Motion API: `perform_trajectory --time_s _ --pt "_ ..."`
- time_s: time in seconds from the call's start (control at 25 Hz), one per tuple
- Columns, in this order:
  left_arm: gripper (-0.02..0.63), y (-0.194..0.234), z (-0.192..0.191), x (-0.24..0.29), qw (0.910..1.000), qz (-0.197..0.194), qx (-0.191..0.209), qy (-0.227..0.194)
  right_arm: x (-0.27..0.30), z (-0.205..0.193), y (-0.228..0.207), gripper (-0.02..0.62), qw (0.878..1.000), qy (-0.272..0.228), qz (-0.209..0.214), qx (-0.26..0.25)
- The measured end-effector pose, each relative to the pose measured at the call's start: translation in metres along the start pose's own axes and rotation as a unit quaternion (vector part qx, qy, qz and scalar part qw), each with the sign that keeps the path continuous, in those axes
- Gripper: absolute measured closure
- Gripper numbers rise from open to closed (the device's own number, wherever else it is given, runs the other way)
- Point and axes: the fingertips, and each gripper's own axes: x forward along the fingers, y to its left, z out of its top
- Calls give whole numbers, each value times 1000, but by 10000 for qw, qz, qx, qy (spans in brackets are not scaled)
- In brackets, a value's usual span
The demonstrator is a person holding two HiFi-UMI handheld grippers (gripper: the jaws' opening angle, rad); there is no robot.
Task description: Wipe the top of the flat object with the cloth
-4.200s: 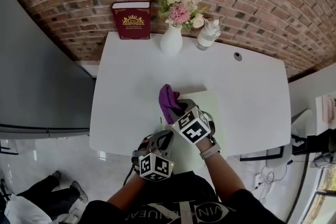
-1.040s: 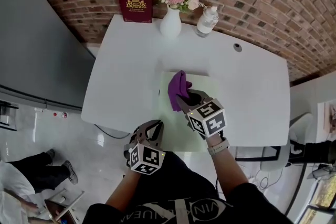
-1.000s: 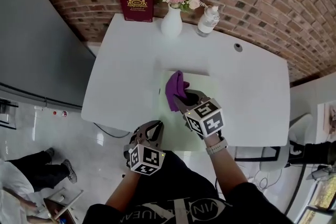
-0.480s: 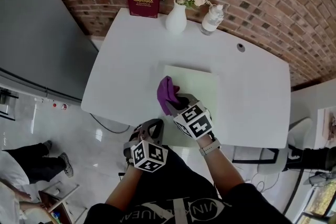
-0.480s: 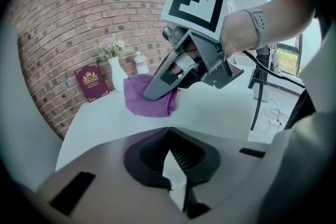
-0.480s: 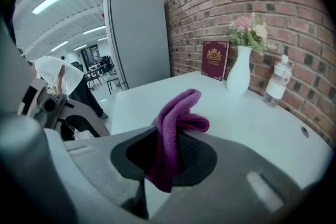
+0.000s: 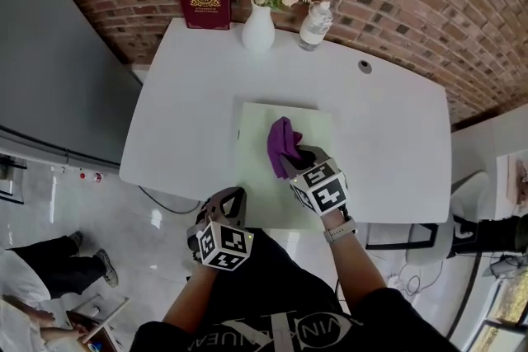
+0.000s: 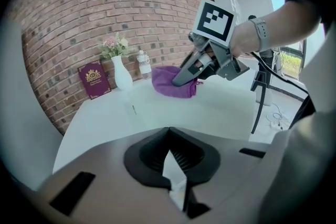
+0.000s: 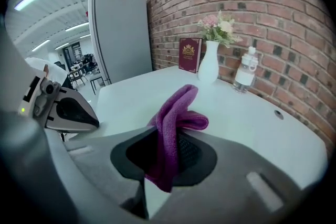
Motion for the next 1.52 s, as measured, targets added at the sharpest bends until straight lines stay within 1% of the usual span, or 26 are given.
perform_trajectory --time_s 0.2,0.4,0.64,0.8,0.92,1.0,1.04,1.12,1.16,1.2,1.28,1.36,1.52 --pt "595 0 0 1 10000 56 -3 47 -19 -22 -27 528 9992 4 -284 264" --pt "595 1 1 0 9997 72 -237 85 -39 -41 -48 528 9977 18 -507 451" --pt "595 1 1 2 9995 175 -222 160 -56 -60 -61 528 9954 -61 -667 684" --pt "595 0 1 2 9994 229 -207 141 -66 -69 -68 528 9938 -121 -790 778" --pt "595 1 1 1 9992 322 -220 118 -75 -78 -73 528 9912 -202 -875 970" --pt "595 2 2 1 9988 438 -231 70 -80 -81 -77 528 9897 -244 -1004 995" --pt "595 2 3 1 9985 494 -227 4 -84 -82 -80 528 9887 -275 -1144 933" --pt "594 2 8 -1 9979 547 -246 -247 -94 -78 -83 528 9860 -391 -1444 741" --pt "593 2 11 -2 9972 555 -301 -398 -98 -75 -82 528 9850 -479 -1506 687" --pt "592 3 13 -4 9962 573 -384 -532 -101 -71 -78 528 9848 -577 -1488 683" --pt "592 4 15 -11 9944 625 -509 -687 -103 -63 -63 528 9860 -727 -1300 752" --pt "592 2 15 -18 9944 632 -467 -703 -102 -57 -44 528 9879 -806 -1047 809" --pt "592 -5 11 -25 9969 445 -274 -583 -90 -39 -6 528 9916 -869 -571 768"
